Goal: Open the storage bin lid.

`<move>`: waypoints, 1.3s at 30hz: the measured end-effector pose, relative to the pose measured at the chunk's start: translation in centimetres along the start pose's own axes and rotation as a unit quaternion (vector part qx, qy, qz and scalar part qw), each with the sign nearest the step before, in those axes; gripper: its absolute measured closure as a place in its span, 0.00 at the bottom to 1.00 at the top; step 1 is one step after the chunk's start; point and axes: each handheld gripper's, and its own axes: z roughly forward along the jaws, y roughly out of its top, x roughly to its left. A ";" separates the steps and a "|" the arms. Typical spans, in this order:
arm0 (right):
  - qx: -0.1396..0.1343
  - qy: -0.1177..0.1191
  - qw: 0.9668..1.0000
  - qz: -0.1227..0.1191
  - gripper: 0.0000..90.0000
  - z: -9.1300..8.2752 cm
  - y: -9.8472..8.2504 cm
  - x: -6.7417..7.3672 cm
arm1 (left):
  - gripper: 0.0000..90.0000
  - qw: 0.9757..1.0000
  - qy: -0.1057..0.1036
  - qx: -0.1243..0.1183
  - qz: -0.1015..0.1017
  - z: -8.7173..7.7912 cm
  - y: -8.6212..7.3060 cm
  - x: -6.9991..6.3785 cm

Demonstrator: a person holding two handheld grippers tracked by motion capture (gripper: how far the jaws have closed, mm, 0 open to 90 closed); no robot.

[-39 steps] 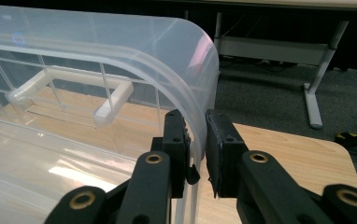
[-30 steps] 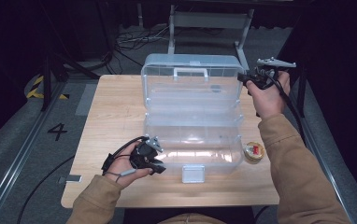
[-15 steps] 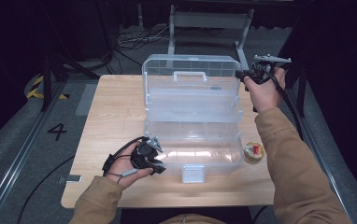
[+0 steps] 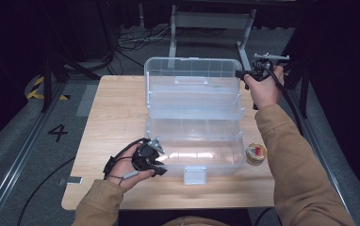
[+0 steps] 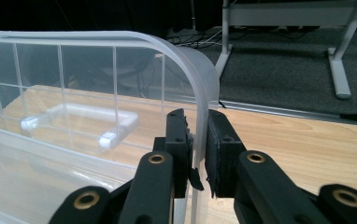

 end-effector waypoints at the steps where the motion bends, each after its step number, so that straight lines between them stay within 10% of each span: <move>1: 0.001 0.002 1.000 0.001 0.90 0.1 0.0 -0.1 | 0.82 1.000 0.000 0.000 0.000 0.0 0.0 0.0; 39: 0.011 0.032 0.999 0.041 0.89 3.8 -0.8 -2.3 | 0.82 1.000 -0.003 0.005 0.001 0.0 0.1 0.1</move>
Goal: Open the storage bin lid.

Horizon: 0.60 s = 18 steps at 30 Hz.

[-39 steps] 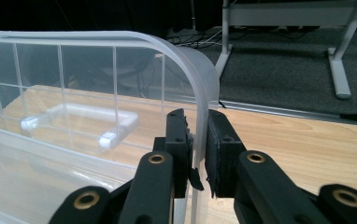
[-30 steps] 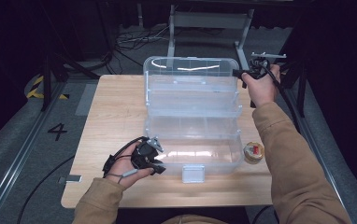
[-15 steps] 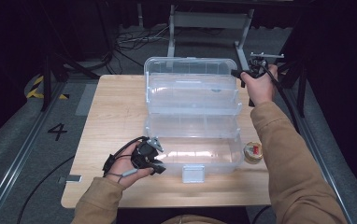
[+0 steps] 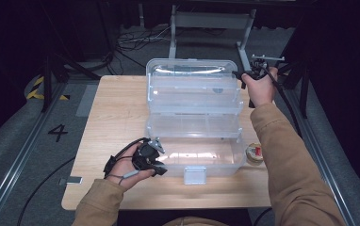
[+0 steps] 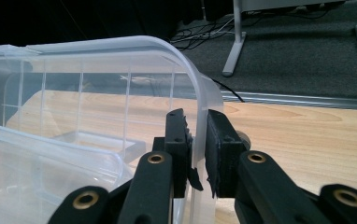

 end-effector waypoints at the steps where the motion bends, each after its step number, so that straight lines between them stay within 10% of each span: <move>1: 0.000 0.001 1.000 0.003 0.89 0.1 0.0 -0.1 | 0.82 1.000 0.000 0.000 0.000 0.0 0.0 0.0; 18: 0.003 0.005 1.000 0.015 0.89 1.5 -0.7 -0.9 | 0.82 1.000 -0.001 -0.001 0.001 0.0 0.0 0.0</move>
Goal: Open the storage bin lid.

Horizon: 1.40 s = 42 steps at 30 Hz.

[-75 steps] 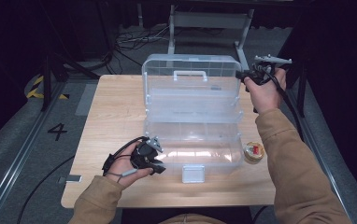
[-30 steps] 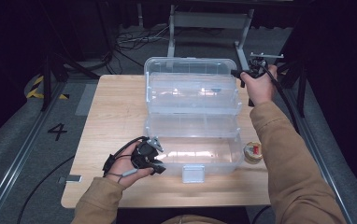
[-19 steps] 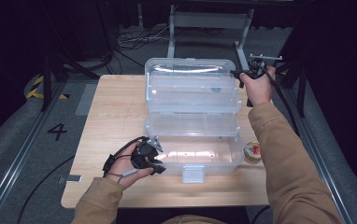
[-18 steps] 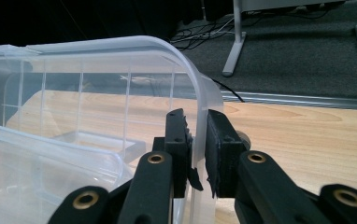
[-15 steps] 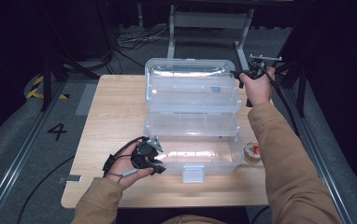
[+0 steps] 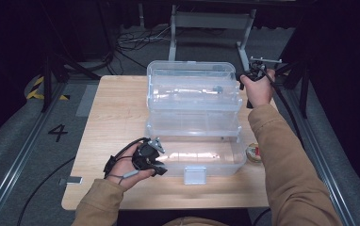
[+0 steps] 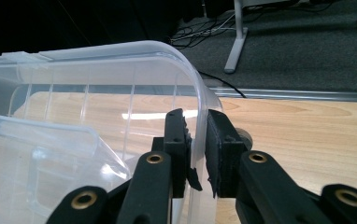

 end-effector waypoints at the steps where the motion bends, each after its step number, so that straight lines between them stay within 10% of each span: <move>1: 0.001 0.001 1.000 0.002 0.89 0.1 0.0 -0.1 | 0.82 1.000 0.000 0.000 0.000 0.0 0.0 0.0; 42: 0.038 -0.029 0.999 0.023 0.91 2.3 -0.8 -0.8 | 0.82 1.000 -0.007 -0.005 -0.002 0.0 -0.1 0.2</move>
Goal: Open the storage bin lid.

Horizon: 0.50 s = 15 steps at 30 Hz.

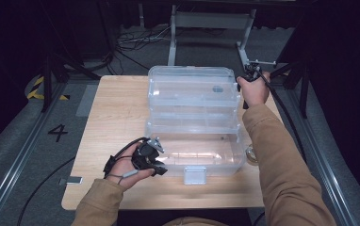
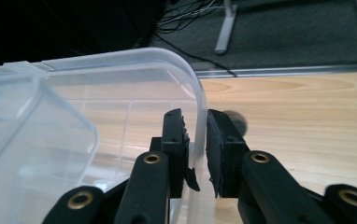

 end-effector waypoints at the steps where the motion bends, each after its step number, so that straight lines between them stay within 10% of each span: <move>1: 0.013 -0.009 1.000 -0.018 0.99 0.0 0.0 -0.1 | 0.82 1.000 -0.001 0.001 0.000 0.0 0.0 0.0; 15: -0.004 0.000 1.000 -0.023 0.89 -1.1 0.2 -0.8 | 0.82 1.000 -0.002 -0.001 -0.003 0.0 0.0 0.0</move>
